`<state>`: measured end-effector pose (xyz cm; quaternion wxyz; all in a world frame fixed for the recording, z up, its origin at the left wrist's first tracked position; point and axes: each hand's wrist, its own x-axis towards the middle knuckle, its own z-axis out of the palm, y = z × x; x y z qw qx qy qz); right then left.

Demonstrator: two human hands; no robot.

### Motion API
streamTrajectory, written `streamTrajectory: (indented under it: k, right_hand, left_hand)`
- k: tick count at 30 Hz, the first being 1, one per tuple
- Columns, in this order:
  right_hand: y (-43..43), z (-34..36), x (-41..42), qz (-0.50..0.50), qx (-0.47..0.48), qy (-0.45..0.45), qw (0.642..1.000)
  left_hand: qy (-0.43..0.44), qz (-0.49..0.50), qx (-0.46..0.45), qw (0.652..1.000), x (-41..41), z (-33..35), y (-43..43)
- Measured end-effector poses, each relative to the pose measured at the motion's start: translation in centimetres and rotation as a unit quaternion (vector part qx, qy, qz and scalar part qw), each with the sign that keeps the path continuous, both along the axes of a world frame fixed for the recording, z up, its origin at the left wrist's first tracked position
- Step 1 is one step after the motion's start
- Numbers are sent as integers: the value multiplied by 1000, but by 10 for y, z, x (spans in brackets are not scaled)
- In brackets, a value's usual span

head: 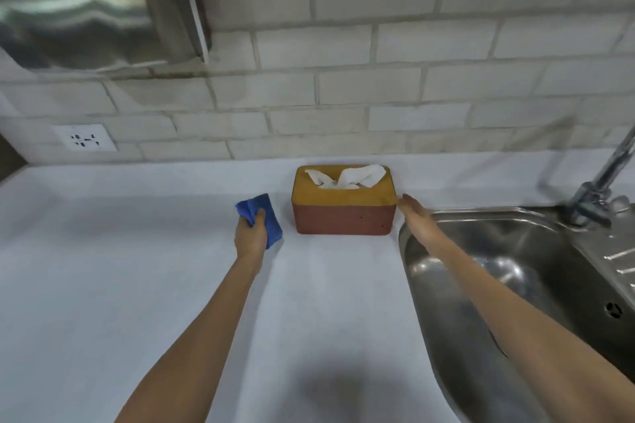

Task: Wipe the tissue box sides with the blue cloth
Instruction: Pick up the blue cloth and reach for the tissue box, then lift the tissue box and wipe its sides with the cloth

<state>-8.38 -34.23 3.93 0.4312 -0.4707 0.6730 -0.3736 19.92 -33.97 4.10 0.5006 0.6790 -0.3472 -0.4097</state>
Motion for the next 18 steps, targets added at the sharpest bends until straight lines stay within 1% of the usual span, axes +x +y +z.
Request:
streamTrajectory:
  k: [4,10,13,18]
  right_hand:
    - [-25,-15,-3,11,4,0,1000]
    - [-34,-31,4,1,-12,-78,997]
    - [-30,-30,6,8,-11,-63,998]
    - [-19,-11,5,17,5,-31,999]
  left_hand:
    - [-17,-32,-3,999,-8,-6,-35]
    - [7,-92,-11,996,-26,-21,-55]
    - [-6,-85,-12,996,-31,-24,-55]
    - [-68,-90,-11,994,-26,-18,-47]
